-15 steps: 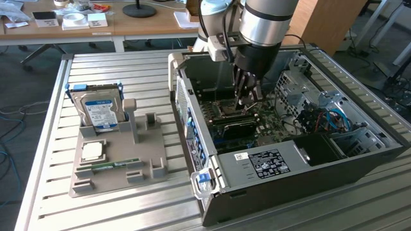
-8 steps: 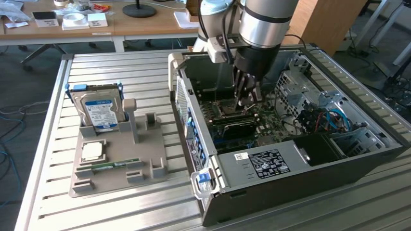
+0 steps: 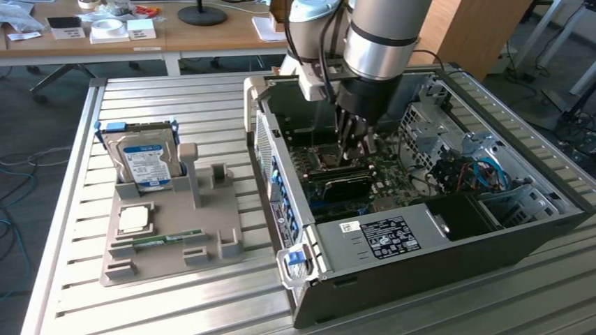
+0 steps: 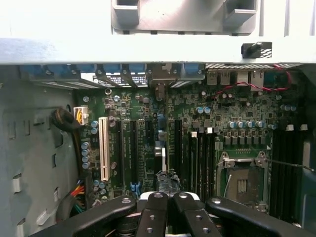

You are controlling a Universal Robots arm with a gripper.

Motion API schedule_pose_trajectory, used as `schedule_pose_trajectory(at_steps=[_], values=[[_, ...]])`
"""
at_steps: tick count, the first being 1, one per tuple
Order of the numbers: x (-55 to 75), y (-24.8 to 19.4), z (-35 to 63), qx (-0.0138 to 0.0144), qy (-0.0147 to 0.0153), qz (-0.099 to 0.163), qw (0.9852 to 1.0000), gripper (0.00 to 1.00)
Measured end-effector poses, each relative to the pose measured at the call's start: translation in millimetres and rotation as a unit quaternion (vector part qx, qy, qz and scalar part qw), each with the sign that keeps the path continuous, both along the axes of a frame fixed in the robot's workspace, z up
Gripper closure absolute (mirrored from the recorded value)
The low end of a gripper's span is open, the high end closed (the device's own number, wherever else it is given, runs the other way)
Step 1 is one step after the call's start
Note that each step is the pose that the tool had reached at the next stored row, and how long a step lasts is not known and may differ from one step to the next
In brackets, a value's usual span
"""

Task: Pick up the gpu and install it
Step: 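Press down on the gpu until it lock into place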

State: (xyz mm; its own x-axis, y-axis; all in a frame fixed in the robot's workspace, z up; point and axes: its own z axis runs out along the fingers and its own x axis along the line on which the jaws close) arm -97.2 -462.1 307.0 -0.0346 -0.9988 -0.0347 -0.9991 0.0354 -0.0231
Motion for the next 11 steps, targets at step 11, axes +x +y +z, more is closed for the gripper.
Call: schedule_pose_trajectory(at_steps=[11], values=[[2.7,2.7,-19.6,0.0001,-0.0001,0.000,1.0000,0.89]])
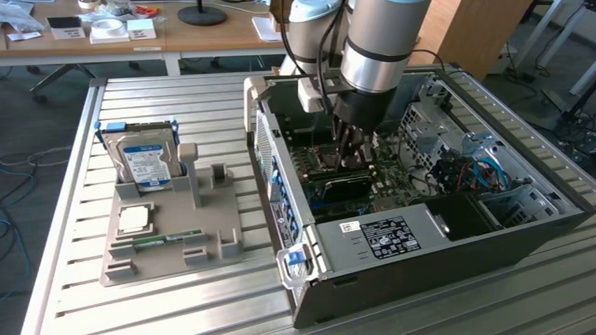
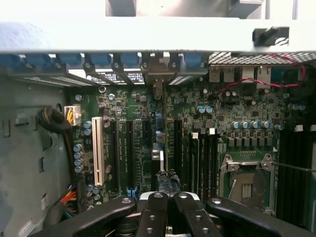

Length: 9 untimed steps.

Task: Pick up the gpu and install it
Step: 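Press down on the gpu until it lock into place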

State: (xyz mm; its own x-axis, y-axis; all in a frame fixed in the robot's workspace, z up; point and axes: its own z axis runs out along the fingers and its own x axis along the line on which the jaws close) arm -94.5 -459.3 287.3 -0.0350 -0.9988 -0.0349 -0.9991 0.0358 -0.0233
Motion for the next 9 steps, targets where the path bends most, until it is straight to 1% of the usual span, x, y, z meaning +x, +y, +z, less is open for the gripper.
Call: schedule_pose_trajectory(at_steps=[4,6,9], values=[[2.3,0.2,-1.6,-0.0001,0.0001,0.000,1.0000,0.89],[2.5,0.5,-4.1,0.0000,0.0000,0.000,1.0000,0.89],[2.5,2.6,-7.1,-0.0007,0.0000,0.000,1.0000,0.89]])
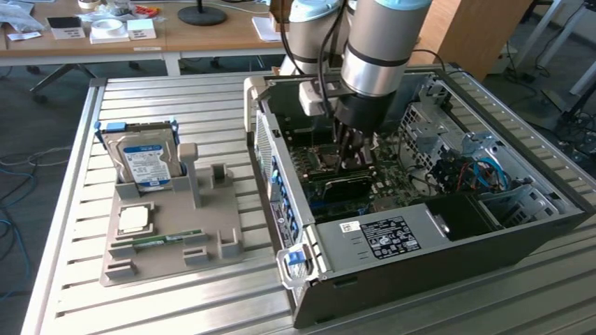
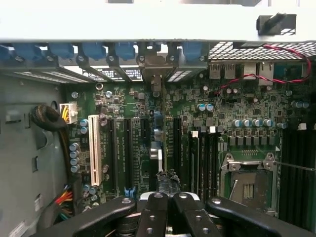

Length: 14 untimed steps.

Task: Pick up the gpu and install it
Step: 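Press down on the gpu until it lock into place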

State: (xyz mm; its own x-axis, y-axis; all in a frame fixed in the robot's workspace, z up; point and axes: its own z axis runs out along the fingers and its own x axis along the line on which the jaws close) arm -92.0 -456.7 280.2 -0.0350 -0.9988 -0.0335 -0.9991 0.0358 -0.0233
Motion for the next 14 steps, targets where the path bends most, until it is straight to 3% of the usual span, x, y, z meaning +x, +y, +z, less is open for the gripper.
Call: schedule_pose_trajectory(at_steps=[8,14], values=[[0.1,3.6,-5.5,0.0000,-0.0001,0.000,1.0000,0.89],[-0.1,4.0,-9.0,-0.0001,0.0000,0.000,1.0000,0.89]])
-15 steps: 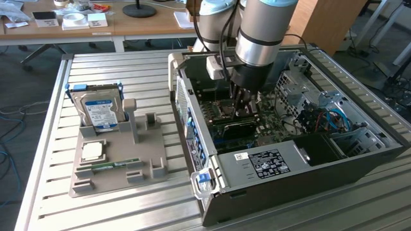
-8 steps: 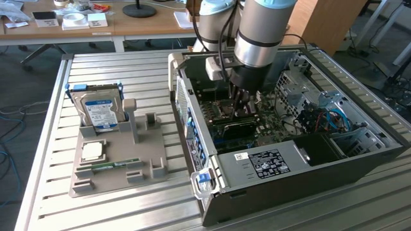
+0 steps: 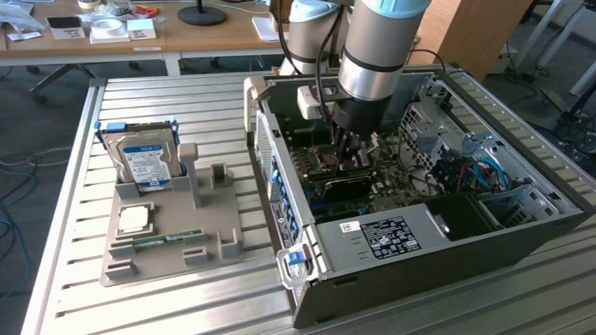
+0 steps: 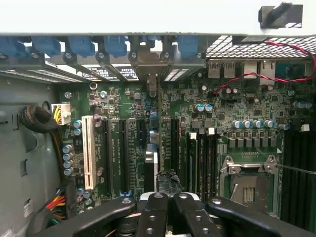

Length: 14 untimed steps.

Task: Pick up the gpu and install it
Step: 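Press down on the gpu until it lock into place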

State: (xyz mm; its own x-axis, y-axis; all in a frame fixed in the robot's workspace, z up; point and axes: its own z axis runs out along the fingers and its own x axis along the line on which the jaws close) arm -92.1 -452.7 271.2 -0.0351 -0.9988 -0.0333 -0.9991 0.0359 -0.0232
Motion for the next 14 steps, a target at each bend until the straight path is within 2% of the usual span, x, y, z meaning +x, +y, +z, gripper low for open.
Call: schedule_pose_trajectory(at_steps=[5,14], values=[[0.1,-3.3,-0.2,0.0000,0.0002,0.000,1.0000,0.89],[0.1,-3.5,-4.4,0.0000,0.0002,0.000,1.0000,0.89]])
